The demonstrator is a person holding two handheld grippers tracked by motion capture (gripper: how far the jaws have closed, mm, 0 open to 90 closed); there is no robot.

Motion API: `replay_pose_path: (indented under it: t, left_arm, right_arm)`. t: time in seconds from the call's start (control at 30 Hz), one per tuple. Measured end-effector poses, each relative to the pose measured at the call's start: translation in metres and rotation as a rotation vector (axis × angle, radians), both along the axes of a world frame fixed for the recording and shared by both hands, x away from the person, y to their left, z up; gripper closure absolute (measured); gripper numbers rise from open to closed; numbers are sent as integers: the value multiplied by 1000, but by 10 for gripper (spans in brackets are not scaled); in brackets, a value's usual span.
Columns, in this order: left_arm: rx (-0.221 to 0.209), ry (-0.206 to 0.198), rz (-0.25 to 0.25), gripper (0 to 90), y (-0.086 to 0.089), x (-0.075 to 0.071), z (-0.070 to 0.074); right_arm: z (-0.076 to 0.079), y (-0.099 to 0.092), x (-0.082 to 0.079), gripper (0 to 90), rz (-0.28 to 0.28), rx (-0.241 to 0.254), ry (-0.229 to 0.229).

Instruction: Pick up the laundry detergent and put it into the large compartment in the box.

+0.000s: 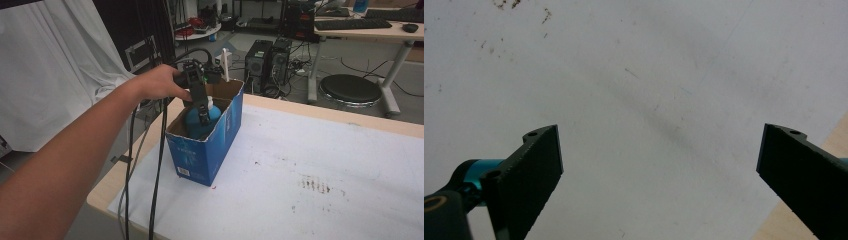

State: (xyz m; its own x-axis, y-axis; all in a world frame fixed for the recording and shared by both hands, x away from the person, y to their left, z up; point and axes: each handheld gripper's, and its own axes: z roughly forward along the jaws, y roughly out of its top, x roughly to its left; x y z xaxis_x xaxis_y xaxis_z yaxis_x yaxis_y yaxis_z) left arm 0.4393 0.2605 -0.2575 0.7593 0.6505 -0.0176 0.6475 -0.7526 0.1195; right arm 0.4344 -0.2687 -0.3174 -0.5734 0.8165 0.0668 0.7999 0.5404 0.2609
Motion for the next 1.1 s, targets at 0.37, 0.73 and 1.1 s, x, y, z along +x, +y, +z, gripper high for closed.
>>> replay_pose_path:
  t: [0.37, 0.73, 1.1]
  left_arm:
    - [-10, -40, 7, 217, -4, -1, 26]
    - [-56, -114, 15, 217, -10, -14, 61]
    - [-16, -127, 7, 151, -23, -23, 68]
  right_arm:
    - [0, 0, -1, 36, 4, 6, -3]
    - [1, -1, -3, 36, -5, 7, -3]
    - [6, -2, -8, 36, -5, 25, -25]
